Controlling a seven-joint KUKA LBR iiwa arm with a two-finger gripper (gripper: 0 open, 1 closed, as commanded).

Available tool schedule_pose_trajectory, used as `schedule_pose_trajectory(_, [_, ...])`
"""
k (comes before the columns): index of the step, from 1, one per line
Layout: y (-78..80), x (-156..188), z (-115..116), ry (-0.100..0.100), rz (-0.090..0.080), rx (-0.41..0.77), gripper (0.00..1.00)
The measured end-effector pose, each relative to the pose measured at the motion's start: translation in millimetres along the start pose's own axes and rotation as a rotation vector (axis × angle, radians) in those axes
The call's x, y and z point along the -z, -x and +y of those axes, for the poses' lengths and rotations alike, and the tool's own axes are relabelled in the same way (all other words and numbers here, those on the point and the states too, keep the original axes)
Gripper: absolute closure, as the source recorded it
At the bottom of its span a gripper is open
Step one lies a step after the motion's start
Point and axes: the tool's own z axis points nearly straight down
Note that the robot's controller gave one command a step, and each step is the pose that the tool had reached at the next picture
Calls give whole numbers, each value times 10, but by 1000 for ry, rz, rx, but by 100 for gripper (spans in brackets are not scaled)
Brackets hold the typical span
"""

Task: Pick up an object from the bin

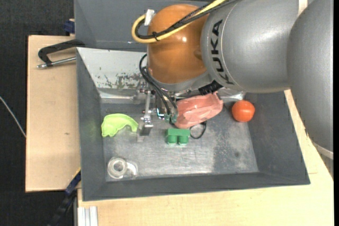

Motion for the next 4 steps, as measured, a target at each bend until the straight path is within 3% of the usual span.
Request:
schedule_pose_trajectory(1, [21, 44, -9, 1, -8, -2, 0])
schedule_pose_trajectory(2, [231, -650, 186, 2, -13, 50, 0])
schedule_pose_trajectory(3, [284, -725, 244, 1, -7, 85, 0])
schedule_pose_trajectory(4, [382, -583, 382, 4, -12, -114, 0])
